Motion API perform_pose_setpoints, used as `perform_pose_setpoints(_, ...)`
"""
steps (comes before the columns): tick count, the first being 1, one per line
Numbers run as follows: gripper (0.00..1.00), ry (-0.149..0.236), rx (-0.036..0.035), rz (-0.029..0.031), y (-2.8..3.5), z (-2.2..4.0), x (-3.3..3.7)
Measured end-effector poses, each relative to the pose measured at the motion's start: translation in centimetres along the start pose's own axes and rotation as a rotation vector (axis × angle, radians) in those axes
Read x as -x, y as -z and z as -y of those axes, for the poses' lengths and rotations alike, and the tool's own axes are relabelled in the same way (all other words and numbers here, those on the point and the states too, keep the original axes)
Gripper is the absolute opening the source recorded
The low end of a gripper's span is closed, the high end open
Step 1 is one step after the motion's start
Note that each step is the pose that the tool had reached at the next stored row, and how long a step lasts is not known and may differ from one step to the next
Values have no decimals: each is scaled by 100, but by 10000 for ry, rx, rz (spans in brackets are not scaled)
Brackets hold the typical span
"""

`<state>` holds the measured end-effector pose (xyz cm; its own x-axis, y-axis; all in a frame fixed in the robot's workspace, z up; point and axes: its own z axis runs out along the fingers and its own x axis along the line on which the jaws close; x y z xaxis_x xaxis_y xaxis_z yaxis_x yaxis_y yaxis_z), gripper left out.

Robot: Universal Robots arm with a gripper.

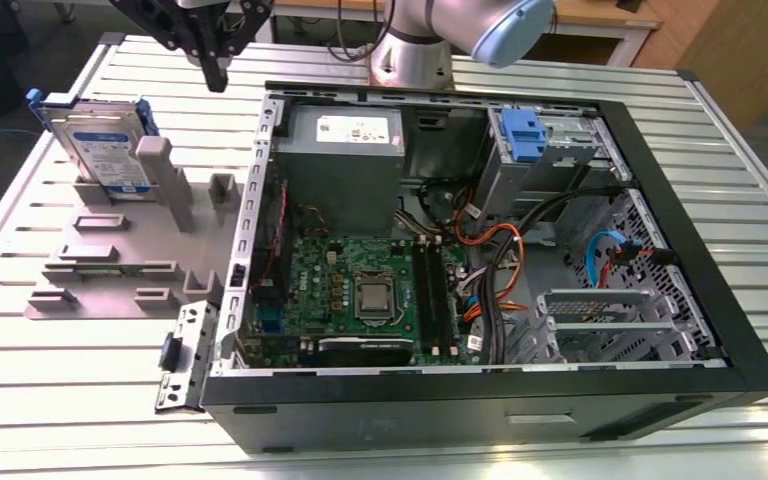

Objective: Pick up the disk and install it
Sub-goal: 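Reach for the disk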

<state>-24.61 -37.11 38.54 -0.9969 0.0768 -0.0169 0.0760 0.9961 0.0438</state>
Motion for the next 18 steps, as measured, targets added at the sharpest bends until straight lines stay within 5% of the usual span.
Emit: perform_pose_setpoints(18,11,-1,-1,-15,-10,-51,-181)
